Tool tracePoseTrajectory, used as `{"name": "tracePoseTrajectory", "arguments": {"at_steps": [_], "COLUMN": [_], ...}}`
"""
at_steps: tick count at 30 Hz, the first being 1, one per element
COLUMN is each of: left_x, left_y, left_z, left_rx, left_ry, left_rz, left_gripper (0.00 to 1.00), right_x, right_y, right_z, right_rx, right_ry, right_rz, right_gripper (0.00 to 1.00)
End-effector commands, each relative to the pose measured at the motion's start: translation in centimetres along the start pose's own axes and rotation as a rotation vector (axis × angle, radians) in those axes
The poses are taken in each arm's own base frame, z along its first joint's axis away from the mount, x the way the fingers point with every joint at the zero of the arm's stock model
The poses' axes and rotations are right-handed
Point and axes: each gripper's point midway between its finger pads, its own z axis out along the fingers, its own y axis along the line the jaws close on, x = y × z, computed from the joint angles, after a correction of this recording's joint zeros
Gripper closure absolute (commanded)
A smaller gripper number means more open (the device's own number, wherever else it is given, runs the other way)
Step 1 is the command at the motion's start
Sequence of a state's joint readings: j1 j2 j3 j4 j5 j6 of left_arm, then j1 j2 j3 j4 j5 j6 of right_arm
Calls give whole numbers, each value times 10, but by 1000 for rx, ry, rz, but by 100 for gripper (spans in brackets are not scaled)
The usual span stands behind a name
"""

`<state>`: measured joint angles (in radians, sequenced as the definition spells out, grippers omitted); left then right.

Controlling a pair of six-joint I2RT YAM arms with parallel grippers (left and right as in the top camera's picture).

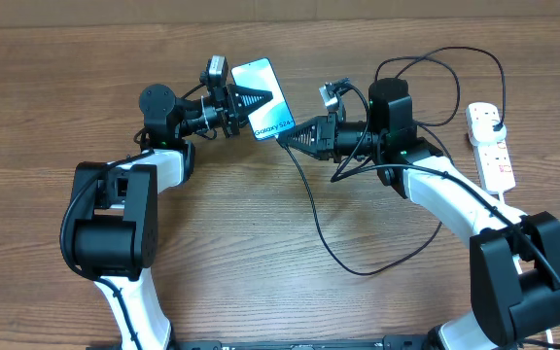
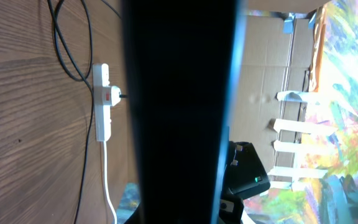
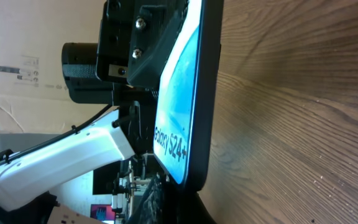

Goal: Plug charger to phone and switch on socket

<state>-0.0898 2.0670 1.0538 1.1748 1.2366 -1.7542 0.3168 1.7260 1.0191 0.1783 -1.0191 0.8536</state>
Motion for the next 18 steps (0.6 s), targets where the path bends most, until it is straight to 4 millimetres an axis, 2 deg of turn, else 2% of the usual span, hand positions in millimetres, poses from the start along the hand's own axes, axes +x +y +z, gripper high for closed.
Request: {"name": "tracePoseTrajectory", "arguments": {"at_steps": [1, 8, 18], "left_x": [8, 9, 9], "left_y": [-5, -14, -14], "left_z": [5, 7, 7], "left_rx": [2, 26, 27], "left_ry": [50, 45, 44], "left_rz": [11, 36, 47], "left_gripper": [96, 95, 95], "right_x": [-11, -13, -19], "right_y": [-2, -4, 4], "right_z": [0, 6, 6], "right_rx": [50, 76, 48], "right_ry": [-73, -103, -122], "right_rz": [-6, -6, -4], "right_gripper": [96, 96, 96]}}
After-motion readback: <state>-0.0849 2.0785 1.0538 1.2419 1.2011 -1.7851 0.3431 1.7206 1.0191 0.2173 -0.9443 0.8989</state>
